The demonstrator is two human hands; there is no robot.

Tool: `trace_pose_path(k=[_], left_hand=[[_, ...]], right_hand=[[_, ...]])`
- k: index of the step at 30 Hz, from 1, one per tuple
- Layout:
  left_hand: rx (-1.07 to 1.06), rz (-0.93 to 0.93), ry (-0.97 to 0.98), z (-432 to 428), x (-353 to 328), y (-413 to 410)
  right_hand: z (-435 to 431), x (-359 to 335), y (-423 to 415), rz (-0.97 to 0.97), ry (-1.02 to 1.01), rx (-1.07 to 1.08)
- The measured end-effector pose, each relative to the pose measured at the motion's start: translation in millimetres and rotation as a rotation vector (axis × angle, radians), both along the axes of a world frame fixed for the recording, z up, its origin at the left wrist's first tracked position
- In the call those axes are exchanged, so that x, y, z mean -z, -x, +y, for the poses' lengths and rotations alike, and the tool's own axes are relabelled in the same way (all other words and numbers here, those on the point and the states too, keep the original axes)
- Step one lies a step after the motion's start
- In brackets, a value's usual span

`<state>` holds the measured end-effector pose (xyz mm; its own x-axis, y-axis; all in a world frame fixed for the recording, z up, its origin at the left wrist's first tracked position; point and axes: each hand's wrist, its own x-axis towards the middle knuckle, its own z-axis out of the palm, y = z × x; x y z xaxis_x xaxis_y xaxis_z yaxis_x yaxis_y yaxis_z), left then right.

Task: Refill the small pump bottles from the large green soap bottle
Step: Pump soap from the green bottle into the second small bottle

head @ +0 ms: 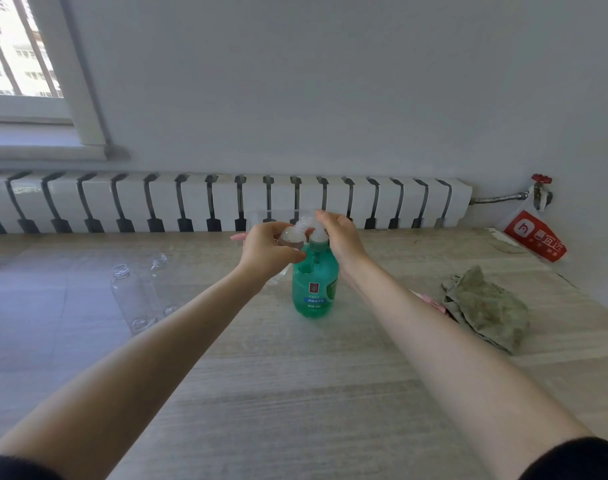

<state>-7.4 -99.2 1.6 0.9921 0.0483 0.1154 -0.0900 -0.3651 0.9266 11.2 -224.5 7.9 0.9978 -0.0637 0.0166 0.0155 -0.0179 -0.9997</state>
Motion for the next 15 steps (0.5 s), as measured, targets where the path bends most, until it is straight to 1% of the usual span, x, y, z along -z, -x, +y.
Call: trace_pose_path(k=[3, 7, 9, 11, 13, 15], left_hand=[[-0.001, -0.003, 0.0, -1, -1, 1], [0.004, -0.004, 0.008, -1, -3, 0], [0.002, -0.008, 0.004, 1, -4, 1], [0.002, -0.016, 0.005, 3, -4, 0], [-0.002, -0.017, 0.002, 4, -5, -1], [-0.001, -0.013, -0.002, 5, -5, -1]], right_hand=[[2, -6, 0, 0.012, 0.003, 0.009], [7, -23, -5, -0.018, 0.006, 0.095], [9, -33, -11, -0.028, 0.108, 0.126], [10, -42, -18, -0.024, 0.266, 0.141], [10, -46, -26, 0.029, 0.407, 0.144], [10, -48, -32, 0.105, 0.493, 0.147]])
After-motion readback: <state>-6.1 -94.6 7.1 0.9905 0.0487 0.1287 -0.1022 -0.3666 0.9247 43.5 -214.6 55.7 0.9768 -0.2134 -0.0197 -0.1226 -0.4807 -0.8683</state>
